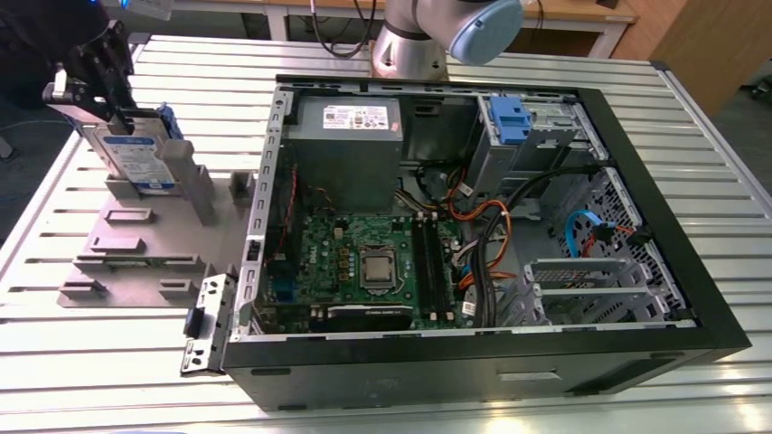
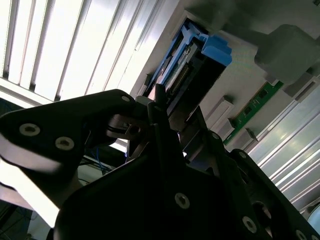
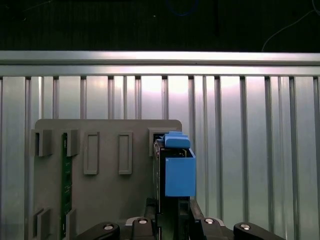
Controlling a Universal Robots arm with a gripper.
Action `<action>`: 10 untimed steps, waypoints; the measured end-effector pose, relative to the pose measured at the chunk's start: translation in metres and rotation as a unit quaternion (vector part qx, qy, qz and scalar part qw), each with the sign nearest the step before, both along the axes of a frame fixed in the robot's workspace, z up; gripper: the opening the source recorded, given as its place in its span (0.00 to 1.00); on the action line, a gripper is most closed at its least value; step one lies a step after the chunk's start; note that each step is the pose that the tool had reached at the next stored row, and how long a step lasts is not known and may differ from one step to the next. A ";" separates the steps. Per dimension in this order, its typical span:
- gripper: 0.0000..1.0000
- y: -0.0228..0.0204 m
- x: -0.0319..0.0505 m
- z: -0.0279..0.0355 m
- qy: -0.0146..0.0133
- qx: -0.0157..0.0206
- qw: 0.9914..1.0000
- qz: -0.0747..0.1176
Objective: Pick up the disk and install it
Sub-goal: 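Pick up the disk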
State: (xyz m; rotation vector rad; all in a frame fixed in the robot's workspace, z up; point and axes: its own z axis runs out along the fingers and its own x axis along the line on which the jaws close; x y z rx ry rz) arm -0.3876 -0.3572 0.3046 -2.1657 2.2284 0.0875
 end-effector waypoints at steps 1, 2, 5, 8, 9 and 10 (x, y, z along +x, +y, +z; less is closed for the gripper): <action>0.35 0.0000 0.0000 0.0000 0.000 0.000 1.000 0.000; 0.35 0.0000 0.0000 0.0000 0.000 0.000 1.000 0.000; 0.35 0.0000 0.0000 0.0005 0.000 0.000 1.000 0.000; 0.35 0.0000 0.0000 0.0052 0.000 0.000 1.000 0.000; 0.35 0.0000 0.0000 0.0082 0.000 0.000 1.000 0.000; 0.35 0.0000 0.0000 0.0112 0.000 0.000 1.000 0.000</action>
